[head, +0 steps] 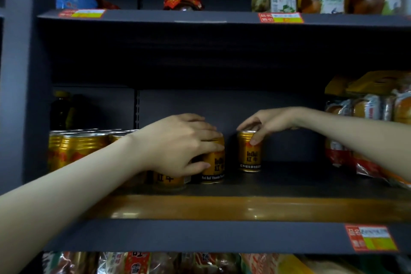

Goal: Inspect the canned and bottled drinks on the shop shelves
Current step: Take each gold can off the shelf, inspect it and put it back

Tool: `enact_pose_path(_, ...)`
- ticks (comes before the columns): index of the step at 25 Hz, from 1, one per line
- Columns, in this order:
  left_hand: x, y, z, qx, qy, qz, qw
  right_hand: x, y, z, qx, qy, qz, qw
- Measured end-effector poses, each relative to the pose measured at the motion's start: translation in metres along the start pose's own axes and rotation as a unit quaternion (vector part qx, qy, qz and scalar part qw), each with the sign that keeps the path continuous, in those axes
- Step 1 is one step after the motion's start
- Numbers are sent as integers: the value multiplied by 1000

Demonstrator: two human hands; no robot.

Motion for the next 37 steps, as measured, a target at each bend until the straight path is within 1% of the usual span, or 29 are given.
enact_pose_path(2,-2,-1,-1,-1,-2,7,1000,6,13,11,-12,28,-41,999)
enact_pose_path(4,-6,-1,-2,5,-1,14,1000,9,28,23,-28,40,-71,996)
enact_pose_path(6,-12,-1,-2,16,-4,-4,1000,7,37,32,-38,36,-62,997)
enact_pose_path(8,-19,-3,-2,36,-18,-37,999,0,38,37,-38,27,-17,999)
enact_pose_path(10,-26,-4,-2,50,-22,-36,998,-8,34,42,-24,15,-15,999)
enact_pose_path(12,-28,-5,-1,57,-29,-37,997,-11,27,46,-16,-3,-89,996)
enact_pose_path(14,-22,-4,-1,50,-28,-43,997,-8,19,47,-22,-5,-177,984)
enact_pose_path(17,-10,-2,-3,23,1,-3,1000,-5,18,42,-50,-7,-226,973)
enact_pose_path(20,-4,-1,-5,14,21,14,1000,-4,24,35,-105,-10,-283,953)
enact_pose_path(22,-1,-2,-9,27,25,5,999,0,16,24,-116,22,-300,947)
enact_pose_path(23,2,-4,-15,52,32,-8,998,2,5,17,-99,53,-278,954)
enact_pose_path(24,6,-6,-24,87,41,-30,995,3,-9,8,-69,92,-227,967)
enact_pose_path(25,10,-7,-35,127,49,-56,989,1,-25,-2,-30,128,-151,980)
enact_pose_path(26,13,-7,-48,163,58,-80,982,-7,-43,-14,2,138,-63,988)
enact_pose_path(27,17,-3,-59,191,70,-93,975,-18,-59,-25,21,120,18,992)
enact_pose_path(28,20,3,-68,210,81,-91,970,-34,-73,-34,19,80,68,994)
enact_pose_path(29,22,10,-72,223,85,-78,968,-48,-84,-38,8,43,84,996)
enact_pose_path(30,21,15,-74,235,83,-61,966,-61,-92,-41,1,24,85,996)
enact_pose_path(31,19,19,-73,245,82,-46,965,-69,-97,-40,-3,27,91,995)
enact_pose_path(34,13,22,-70,268,83,-40,959,-76,-104,-43,-10,92,145,985)
enact_pose_path(35,11,22,-70,270,86,-44,958,-74,-107,-49,-6,115,127,985)
enact_pose_path(37,9,23,-71,270,95,-46,957,-64,-112,-65,8,187,31,982)
Point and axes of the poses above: each hand's wrist, its own z-axis towards the middle knuckle, its own x-axis out of the back of the hand, y = z × x, the point moved 5 cm from there along z, towards the middle knuckle, and after that the axes turned 2 degrees about -z, right-handed, at the moved point
